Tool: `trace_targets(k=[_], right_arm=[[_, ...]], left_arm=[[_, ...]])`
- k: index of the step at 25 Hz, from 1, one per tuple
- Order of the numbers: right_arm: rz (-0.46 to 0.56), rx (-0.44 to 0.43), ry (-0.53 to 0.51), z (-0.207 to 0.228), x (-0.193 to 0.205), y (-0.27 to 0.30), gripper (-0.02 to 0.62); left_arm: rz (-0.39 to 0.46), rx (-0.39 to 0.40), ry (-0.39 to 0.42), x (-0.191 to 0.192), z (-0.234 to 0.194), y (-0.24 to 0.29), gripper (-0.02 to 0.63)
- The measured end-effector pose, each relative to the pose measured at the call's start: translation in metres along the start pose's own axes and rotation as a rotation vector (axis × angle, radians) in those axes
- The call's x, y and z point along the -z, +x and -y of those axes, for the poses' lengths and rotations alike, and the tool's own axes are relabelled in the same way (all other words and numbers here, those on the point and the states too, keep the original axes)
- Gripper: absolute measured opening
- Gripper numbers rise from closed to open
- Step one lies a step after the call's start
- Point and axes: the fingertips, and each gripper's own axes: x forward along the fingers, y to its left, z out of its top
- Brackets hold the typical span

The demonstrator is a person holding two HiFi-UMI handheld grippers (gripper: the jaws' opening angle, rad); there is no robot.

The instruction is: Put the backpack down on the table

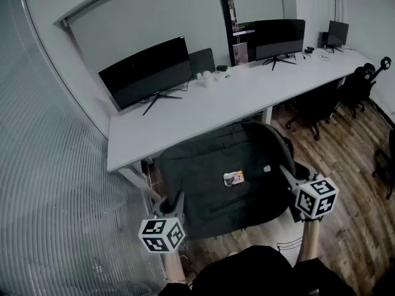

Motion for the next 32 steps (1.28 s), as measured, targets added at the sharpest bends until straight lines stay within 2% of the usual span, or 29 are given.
trace_targets(k=[22,32], right_arm=[[0.013,-0.055,-0.037,0.021,-0.005,0.016,0.129],[-0.019,-0.084,-0.018,0.03,-0.001,0.047,0.129]], left_arm=[[0.022,-0.066,0.02,0.005,0.011,0.012,0.055],[-0.017,-0.099,-0.005,0.01,0.0,0.031,0.055]])
